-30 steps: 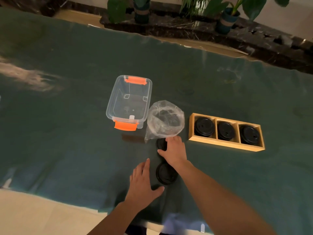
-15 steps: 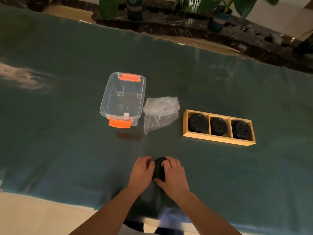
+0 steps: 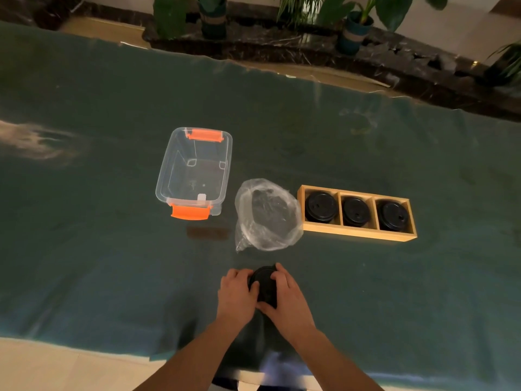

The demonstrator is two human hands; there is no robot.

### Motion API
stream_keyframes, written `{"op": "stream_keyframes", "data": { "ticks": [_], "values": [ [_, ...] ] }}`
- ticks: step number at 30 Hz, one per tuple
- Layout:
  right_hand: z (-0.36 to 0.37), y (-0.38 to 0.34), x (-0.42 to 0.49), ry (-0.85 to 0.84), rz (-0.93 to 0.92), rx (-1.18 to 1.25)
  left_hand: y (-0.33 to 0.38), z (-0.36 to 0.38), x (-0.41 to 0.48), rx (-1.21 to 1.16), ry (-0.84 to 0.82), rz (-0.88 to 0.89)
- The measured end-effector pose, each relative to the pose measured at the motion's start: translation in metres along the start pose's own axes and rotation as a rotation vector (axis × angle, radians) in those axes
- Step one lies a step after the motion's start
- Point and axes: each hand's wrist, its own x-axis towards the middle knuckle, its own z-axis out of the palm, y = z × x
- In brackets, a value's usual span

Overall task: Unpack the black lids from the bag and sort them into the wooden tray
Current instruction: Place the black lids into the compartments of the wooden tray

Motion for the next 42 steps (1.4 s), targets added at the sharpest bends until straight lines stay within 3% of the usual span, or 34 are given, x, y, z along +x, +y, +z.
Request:
{"op": "stream_keyframes", "data": {
  "ticks": [2,7,17,23,27,34,39,42],
  "values": [
    [0.000,-0.001,-0.005,0.020,0.017,0.029,0.000,0.002,-0.001,0.017,0.010,-0.004],
    [0.007,0.002,-0.007,0.282,0.299,0.226,0.000,0.008,-0.003,-0.005,0.055,-0.009],
    [0.025,0.012,-0.001,0.262,0.476,0.365,0.011,0.023,-0.012,-0.259,0.072,-0.123],
    [0.017,0.019,-0.015,0.261,0.468,0.526,0.010,0.020,-0.013,-0.658,-0.046,-0.347],
    [0.000,0.038,-0.036,0.203,0.462,0.743,0.012,0.031,-0.031,-0.709,-0.065,-0.371],
    [-0.082,0.085,-0.078,0.161,0.458,0.884,0.064,0.078,-0.058,-0.569,-0.130,-0.186],
    [-0.181,0.098,-0.056,0.262,0.317,0.936,0.188,0.052,-0.030,-0.493,-0.093,0.140],
    [-0.231,0.098,-0.007,0.378,0.268,0.837,0.253,0.039,0.024,-0.371,0.002,0.242]
  ]
}}
